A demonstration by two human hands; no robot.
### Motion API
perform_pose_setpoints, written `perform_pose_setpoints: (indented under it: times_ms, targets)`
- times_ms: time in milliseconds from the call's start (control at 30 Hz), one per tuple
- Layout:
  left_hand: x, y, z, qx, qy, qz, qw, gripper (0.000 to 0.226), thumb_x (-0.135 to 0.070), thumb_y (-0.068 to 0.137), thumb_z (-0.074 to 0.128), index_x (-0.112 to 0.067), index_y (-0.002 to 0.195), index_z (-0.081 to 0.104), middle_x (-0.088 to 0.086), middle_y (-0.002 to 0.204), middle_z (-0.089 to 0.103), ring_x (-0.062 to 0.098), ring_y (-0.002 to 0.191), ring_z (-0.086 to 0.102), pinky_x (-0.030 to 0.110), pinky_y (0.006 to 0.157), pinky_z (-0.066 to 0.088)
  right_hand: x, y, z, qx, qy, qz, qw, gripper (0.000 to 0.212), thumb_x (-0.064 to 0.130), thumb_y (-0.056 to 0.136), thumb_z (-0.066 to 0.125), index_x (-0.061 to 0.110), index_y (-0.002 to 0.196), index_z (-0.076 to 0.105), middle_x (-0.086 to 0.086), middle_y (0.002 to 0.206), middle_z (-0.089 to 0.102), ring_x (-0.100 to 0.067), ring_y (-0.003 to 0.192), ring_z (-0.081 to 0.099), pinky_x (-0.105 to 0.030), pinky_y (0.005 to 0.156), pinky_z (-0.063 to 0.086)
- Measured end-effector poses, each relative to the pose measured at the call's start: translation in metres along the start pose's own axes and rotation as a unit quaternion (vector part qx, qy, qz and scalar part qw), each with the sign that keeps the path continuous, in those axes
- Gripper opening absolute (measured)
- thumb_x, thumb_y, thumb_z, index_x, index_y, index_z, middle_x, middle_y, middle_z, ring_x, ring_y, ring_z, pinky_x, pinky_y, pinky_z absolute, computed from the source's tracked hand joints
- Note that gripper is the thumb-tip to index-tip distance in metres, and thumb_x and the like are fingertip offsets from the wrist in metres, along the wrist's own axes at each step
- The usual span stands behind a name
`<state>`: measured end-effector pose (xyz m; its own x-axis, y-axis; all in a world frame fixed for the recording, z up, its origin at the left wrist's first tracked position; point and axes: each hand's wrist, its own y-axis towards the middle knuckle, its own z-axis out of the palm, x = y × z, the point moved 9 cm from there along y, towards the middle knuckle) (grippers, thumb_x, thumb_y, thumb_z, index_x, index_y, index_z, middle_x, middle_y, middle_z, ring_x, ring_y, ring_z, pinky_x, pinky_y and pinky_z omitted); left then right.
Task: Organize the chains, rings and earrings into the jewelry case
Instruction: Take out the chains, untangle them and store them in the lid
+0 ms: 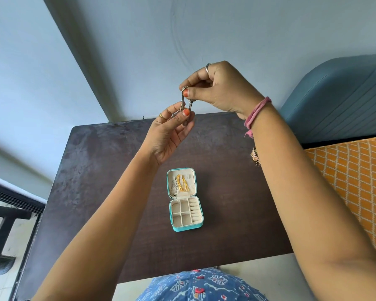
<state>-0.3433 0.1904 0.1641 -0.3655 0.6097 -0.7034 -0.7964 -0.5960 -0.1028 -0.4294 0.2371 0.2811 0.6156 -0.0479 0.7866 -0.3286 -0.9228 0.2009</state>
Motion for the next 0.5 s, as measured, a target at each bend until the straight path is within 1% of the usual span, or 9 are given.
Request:
perform_pose_setpoints:
  times_ms: [100, 233, 300, 433, 500]
  targets:
    - [0.000, 0.001, 0.000, 0.008, 0.006, 0.008, 1.000, 0.026, 0.008, 0.086, 0.055, -0.010, 0.102, 0.065, 0.000, 0.085, 0.072, 0.012, 0.080, 0.071, 0.021, 0.073, 0.056, -0.002, 0.001, 0.000, 0.002, 0.011, 0.000, 1.000, 0.013, 0.010, 0.085, 0.068, 0.012, 0.098, 0.072, 0.008, 0.078, 0.069, -0.004, 0.072, 0.067, -0.034, 0.082, 0.057]
    - [0.001, 0.001, 0.000, 0.029, 0.026, 0.011, 0.999, 0.035, 0.011, 0.081, 0.057, -0.008, 0.110, 0.063, 0.001, 0.091, 0.073, 0.011, 0.084, 0.070, 0.021, 0.077, 0.055, -0.006, 0.002, 0.001, 0.010, 0.016, -0.001, 1.000, 0.014, 0.010, 0.086, 0.068, 0.015, 0.098, 0.072, 0.007, 0.080, 0.067, -0.007, 0.071, 0.066, -0.038, 0.079, 0.059]
    - [0.002, 0.001, -0.001, 0.038, 0.041, 0.008, 0.998, 0.039, 0.014, 0.082, 0.054, -0.009, 0.113, 0.062, 0.001, 0.095, 0.073, 0.010, 0.085, 0.070, 0.022, 0.079, 0.056, -0.007, 0.002, 0.001, 0.008, 0.017, -0.003, 1.000, 0.013, 0.011, 0.086, 0.069, 0.017, 0.097, 0.072, 0.007, 0.081, 0.068, -0.010, 0.074, 0.067, -0.038, 0.079, 0.059]
    - [0.009, 0.002, -0.005, 0.047, 0.068, -0.005, 0.997, 0.046, 0.016, 0.076, 0.056, -0.008, 0.115, 0.061, 0.002, 0.099, 0.073, 0.010, 0.085, 0.070, 0.024, 0.081, 0.056, -0.009, 0.005, 0.002, 0.003, 0.041, -0.004, 0.999, 0.012, 0.014, 0.086, 0.068, 0.016, 0.098, 0.072, 0.004, 0.083, 0.069, -0.024, 0.086, 0.070, -0.040, 0.080, 0.058]
    - [0.011, 0.002, -0.007, 0.045, 0.076, -0.009, 0.996, 0.047, 0.017, 0.076, 0.056, -0.007, 0.116, 0.060, 0.002, 0.100, 0.074, 0.011, 0.087, 0.070, 0.025, 0.083, 0.056, -0.008, 0.005, 0.002, 0.003, 0.059, -0.004, 0.998, 0.012, 0.014, 0.087, 0.067, 0.016, 0.098, 0.071, 0.002, 0.082, 0.068, -0.023, 0.087, 0.070, -0.041, 0.081, 0.058]
